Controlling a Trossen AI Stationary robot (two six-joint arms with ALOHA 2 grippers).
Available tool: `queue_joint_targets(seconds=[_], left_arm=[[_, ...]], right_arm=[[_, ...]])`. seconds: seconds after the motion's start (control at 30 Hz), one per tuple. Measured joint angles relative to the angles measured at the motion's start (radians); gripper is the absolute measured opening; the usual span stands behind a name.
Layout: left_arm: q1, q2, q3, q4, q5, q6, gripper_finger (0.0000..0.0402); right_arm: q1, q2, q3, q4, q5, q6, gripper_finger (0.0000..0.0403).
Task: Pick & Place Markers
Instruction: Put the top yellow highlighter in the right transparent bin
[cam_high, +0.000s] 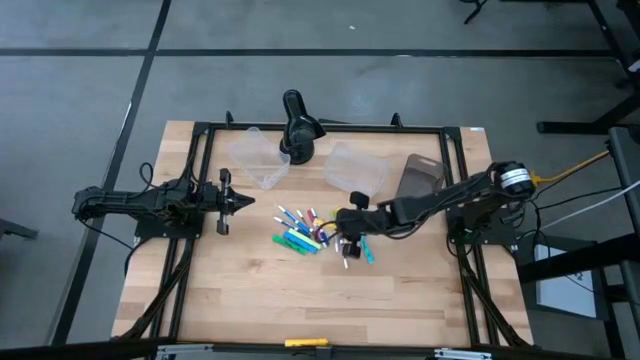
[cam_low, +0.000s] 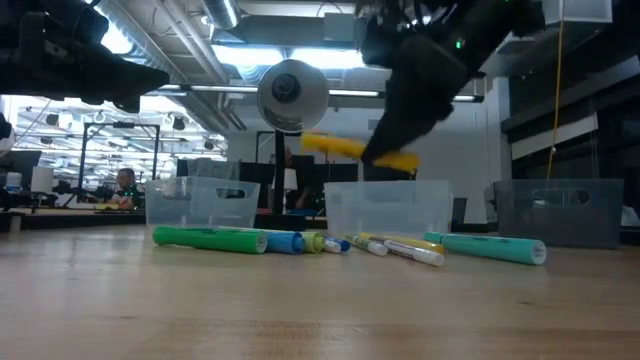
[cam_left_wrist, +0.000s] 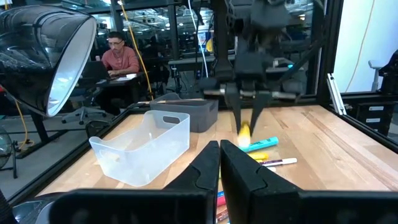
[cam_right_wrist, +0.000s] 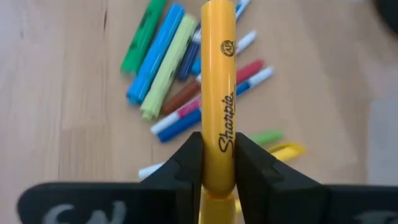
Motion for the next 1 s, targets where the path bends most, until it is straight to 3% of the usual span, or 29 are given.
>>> queue_joint_targets(seconds=[0.27,0.77,1.0], left_arm=[[0.0,0.0,0.0,0.0,0.0,0.0,0.001],[0.0,0.0,0.0,0.0,0.0,0.0,0.0008],[0.0,0.0,0.0,0.0,0.0,0.0,0.0012]], right_arm=[[0.001,-0.1,0.0,0.02,0.039,-0.028,0.0068],[-0.044,-0.137,0.0,0.075,0.274,-0.065,0.0068],[-0.047,-0.192,0.0,-0.014,0.324,-0.078,0.0068]])
